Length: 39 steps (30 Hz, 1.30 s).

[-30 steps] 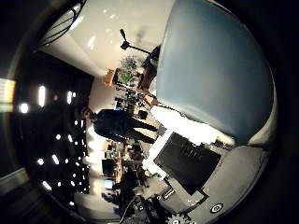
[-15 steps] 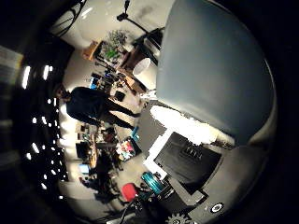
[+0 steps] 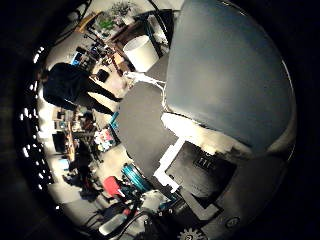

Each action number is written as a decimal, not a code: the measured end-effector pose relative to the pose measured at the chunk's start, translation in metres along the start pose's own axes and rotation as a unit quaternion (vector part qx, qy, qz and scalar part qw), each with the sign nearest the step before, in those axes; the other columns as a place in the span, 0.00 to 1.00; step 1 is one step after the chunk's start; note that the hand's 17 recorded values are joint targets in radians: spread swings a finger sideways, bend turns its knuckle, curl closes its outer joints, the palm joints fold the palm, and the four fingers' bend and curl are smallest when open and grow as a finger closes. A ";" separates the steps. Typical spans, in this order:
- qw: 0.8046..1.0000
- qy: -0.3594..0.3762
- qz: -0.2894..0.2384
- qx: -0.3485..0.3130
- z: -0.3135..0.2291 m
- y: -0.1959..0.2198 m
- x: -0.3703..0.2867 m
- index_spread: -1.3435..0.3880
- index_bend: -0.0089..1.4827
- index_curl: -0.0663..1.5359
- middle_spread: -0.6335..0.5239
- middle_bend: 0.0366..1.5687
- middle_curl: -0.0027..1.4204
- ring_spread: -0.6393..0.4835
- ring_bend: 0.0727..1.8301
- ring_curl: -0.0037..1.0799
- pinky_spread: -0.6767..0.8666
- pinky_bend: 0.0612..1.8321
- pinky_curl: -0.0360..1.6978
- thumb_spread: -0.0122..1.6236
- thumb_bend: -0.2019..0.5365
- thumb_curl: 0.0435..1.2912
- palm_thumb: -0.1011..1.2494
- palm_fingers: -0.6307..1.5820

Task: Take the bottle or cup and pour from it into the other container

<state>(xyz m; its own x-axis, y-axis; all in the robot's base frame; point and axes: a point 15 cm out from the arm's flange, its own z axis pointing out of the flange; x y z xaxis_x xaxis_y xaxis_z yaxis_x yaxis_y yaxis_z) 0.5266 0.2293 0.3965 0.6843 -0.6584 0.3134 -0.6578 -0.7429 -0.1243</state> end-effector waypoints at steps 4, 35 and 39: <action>0.999 0.036 -0.029 -0.012 0.007 -0.006 -0.002 0.40 0.13 0.77 0.20 0.48 0.75 0.30 0.62 0.62 0.17 0.56 0.49 0.45 0.23 0.45 0.73 0.76; 0.930 0.276 -0.225 -0.086 0.018 -0.059 -0.044 0.40 0.14 0.76 0.19 0.49 0.73 0.31 0.63 0.60 0.18 0.59 0.44 0.43 0.23 0.45 0.71 0.78; 0.923 0.291 -0.236 -0.092 0.021 -0.062 -0.044 0.40 0.14 0.76 0.20 0.50 0.73 0.31 0.63 0.60 0.19 0.59 0.44 0.43 0.23 0.45 0.71 0.78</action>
<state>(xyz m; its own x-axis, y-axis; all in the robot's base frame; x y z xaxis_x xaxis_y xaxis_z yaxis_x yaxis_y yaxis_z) 0.5439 0.3024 0.3708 0.6579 -0.0505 0.7514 -0.4087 -0.8619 0.3000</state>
